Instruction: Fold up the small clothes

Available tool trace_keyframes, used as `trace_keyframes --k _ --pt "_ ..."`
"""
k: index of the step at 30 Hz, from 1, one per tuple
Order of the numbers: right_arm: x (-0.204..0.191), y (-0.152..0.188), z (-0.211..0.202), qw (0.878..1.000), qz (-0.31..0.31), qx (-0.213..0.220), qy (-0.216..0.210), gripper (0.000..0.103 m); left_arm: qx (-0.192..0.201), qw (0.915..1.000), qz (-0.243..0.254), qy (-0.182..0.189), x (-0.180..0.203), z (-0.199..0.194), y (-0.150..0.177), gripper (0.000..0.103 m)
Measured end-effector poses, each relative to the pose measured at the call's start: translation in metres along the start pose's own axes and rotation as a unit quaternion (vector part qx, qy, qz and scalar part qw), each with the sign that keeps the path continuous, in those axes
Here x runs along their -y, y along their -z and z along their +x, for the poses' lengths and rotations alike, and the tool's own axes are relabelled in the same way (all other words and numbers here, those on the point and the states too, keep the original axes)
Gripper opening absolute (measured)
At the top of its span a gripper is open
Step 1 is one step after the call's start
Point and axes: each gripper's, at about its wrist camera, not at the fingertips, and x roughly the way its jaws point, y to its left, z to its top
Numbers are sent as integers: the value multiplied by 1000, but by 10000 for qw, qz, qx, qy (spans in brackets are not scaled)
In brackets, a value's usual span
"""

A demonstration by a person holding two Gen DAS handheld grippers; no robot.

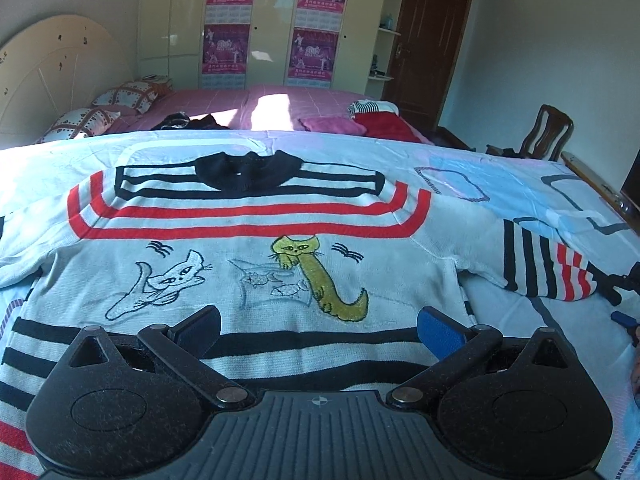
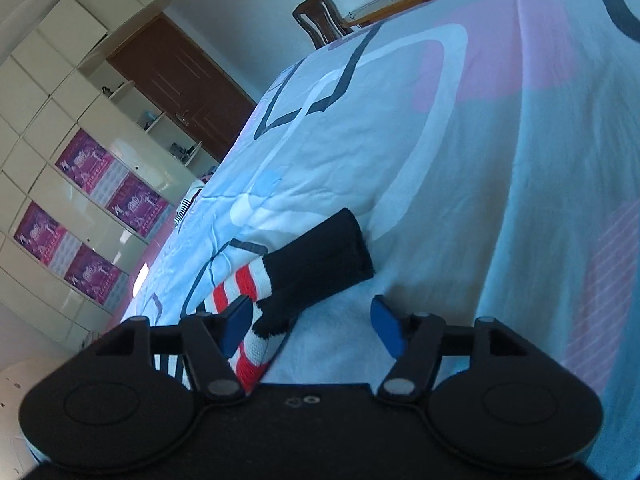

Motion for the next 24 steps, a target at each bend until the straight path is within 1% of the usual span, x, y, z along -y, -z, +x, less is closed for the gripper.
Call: trace_keyframes --k 1,2,3,4,5,8,11,12,15,18,20,21,22,23,24 --pt "0 -3 5 10000 -42 35 29 54 -47 10000 19 -13 2 4 0 103" --pt "-4 -7 16 9997 -150 -28 167 32 -107 9999 31 -30 4 8 0 103" --pt "-5 -11 22 9993 -234 -77 267 17 -164 9999 22 -48 4 12 0 103" --pt "-7 -14 28 9991 -305 -60 293 14 -193 9998 -4 -55 4 14 0 103" --pt "-11 -18 31 9983 -468 -26 343 8 -216 9997 -56 -60 2 16 1 103" --pt "-35 -24 32 9886 -1328 283 649 7 -193 9995 -218 -140 -9 13 1 103" --pt "-61 -21 33 9779 -1908 357 771 7 -109 9987 -406 -301 -31 6 3 103" --pt "-75 -17 30 9736 -2129 433 705 7 -97 9982 -481 -356 -40 3 4 103" --pt "-125 2 17 9576 -2811 553 299 7 -36 9960 -637 -620 -68 -4 8 103" --pt "-179 36 2 9401 -3354 585 -196 7 -39 9931 -758 -899 -97 -7 10 103" --pt "-210 63 -3 9293 -3629 501 -467 7 6 9913 -842 -1010 -117 -9 11 103" --pt "-226 80 -6 9219 -3800 455 -611 7 18 9908 -858 -1049 -125 -10 12 103" --pt "-239 95 -7 9164 -3921 421 -685 7 19 9903 -857 -1094 -133 -10 11 103" --pt "-251 109 -8 9137 -3970 322 -803 7 15 9897 -851 -1155 -142 -10 11 103" --pt "-264 127 -9 9118 -3979 134 -1006 7 13 9893 -853 -1184 -150 -11 10 103"
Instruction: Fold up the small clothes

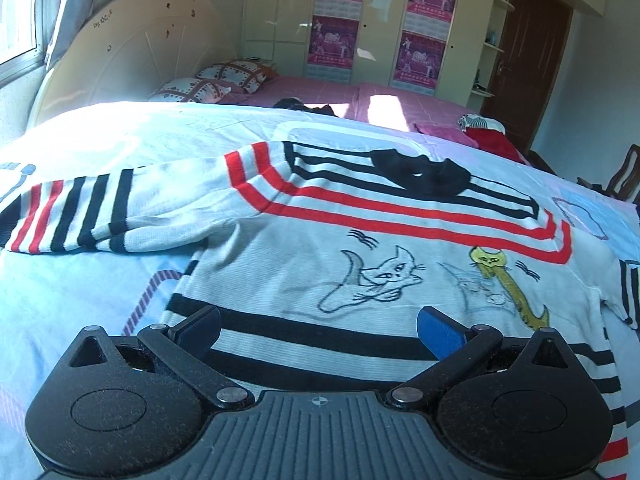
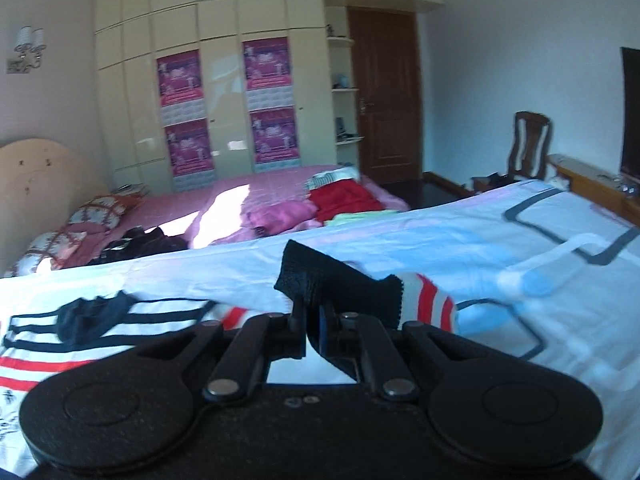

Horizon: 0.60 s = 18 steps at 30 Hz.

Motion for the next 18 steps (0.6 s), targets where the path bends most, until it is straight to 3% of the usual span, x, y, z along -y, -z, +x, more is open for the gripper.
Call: trace_keyframes --k 6,11,13,14,15,18 --pt "-120 27 16 9922 -501 -368 -1079 7 43 9997 -74 -210 -38 5 -4 103" --pt "-184 60 23 9793 -750 -633 -1768 7 -15 9989 -394 -237 -57 12 -4 103" --pt "-200 72 22 9722 -978 -721 -2000 14 12 9985 -479 -275 -59 17 -5 103" --pt "-205 75 19 9727 -1130 -690 -1906 26 -23 9983 -520 -276 -59 21 -5 103" --pt "-206 75 11 9747 -1200 -517 -1812 30 -50 9980 -572 -252 -58 25 -6 103" --pt "-181 71 -7 9785 -1050 -334 -1740 23 -96 9976 -691 12 -48 39 -10 103"
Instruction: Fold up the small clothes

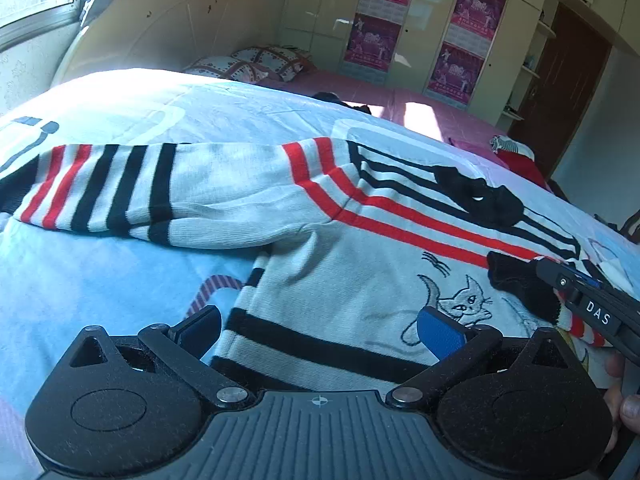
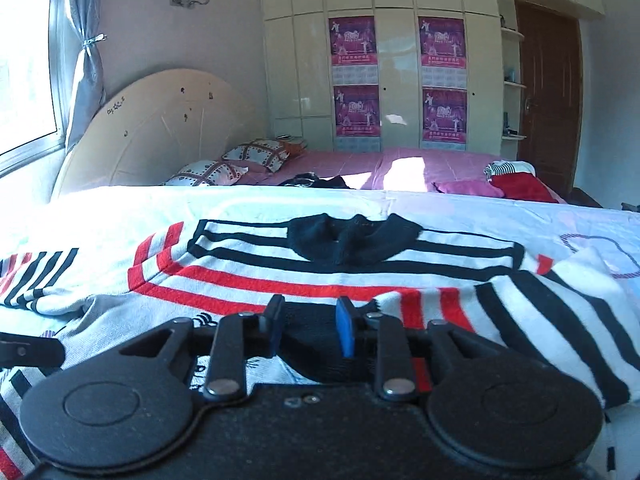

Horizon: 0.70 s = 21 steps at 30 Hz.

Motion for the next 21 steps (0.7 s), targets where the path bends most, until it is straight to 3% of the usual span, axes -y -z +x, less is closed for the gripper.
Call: trace_keyframes --k 5,6,7,8,13,14,16,17,21 --pt "46 0 -41 9960 390 262 759 24 -68 9952 -132 964 52 19 -6 100" --pt "57 0 -47 9941 474 288 929 26 -136 9925 -170 1205 65 24 -6 91" --pt "68 1 -54 9922 567 308 1071 27 -257 9890 -221 1437 77 33 -7 72" --pt "80 0 -57 9902 666 302 1194 28 -370 9859 -256 1612 87 42 -7 64" --pt "118 2 -80 9814 943 326 1637 29 -996 9683 -671 2190 122 95 -6 61" --pt "123 3 -84 9800 984 327 1696 29 -972 9685 -641 2204 129 103 -7 48" --pt "133 5 -87 9769 1088 323 1812 29 -1012 9697 -537 2158 139 115 -10 4" --pt "137 5 -87 9753 1146 324 1861 29 -854 9680 -676 2261 138 114 -14 4" --pt "149 7 -93 9708 1305 368 1980 29 20 9746 -349 2211 131 86 -47 4"
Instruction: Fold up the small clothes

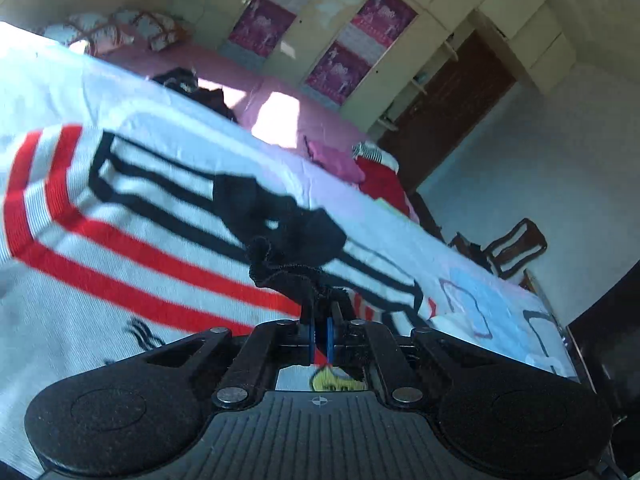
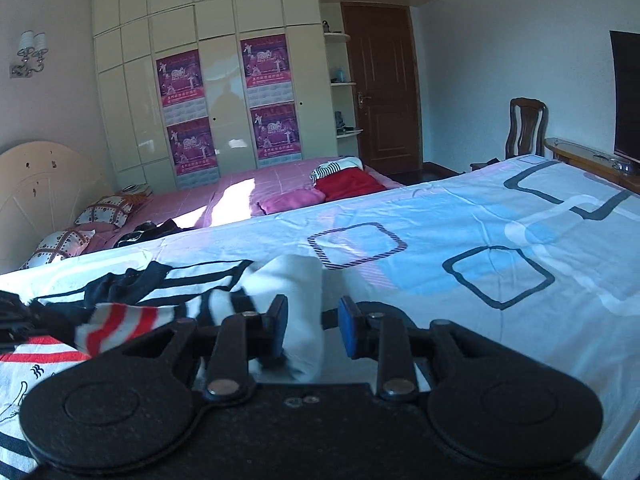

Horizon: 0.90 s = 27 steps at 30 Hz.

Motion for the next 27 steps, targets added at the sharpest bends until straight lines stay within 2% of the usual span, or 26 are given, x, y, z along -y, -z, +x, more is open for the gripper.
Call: trace_keyframes --k 2,4,8,12,15,18,20,21,23,24,25,27 --pt "2 0 2 10000 67 -3 -5 29 277 9989 359 -134 -5 -16 -19 4" --pt "1 2 6 9999 91 -55 -65 29 319 9973 557 -354 -15 -20 -26 4" --pt "-9 10 24 9988 103 -405 -263 28 53 9941 643 -868 -49 -12 -17 5" --pt "-22 18 41 9963 -15 -711 -487 25 -47 9938 561 -954 -71 -18 -12 5" --pt "-32 31 65 9898 -429 -1301 -391 24 -148 9922 703 -1018 -67 -18 0 5" --pt "-36 22 58 9921 -548 -1080 -328 23 -139 9926 657 -1016 -70 -24 11 5" --pt "-37 16 48 9947 -572 -695 -503 23 -149 9929 613 -1012 -73 -23 16 5" --pt "-42 15 46 9933 -687 -646 -671 23 -121 9932 590 -995 -76 -24 18 5" --pt "-53 25 56 9856 -1149 -988 -754 19 -103 9935 556 -991 -79 -24 17 5" --pt "-57 33 66 9786 -1475 -1302 -608 18 -104 9935 536 -997 -80 -24 16 5" --pt "-57 37 63 9777 -1644 -1150 -618 18 -47 9930 496 -1075 -81 -28 13 5" --pt "-53 31 58 9792 -1578 -1093 -660 17 174 9888 402 -1427 -84 -43 6 20"
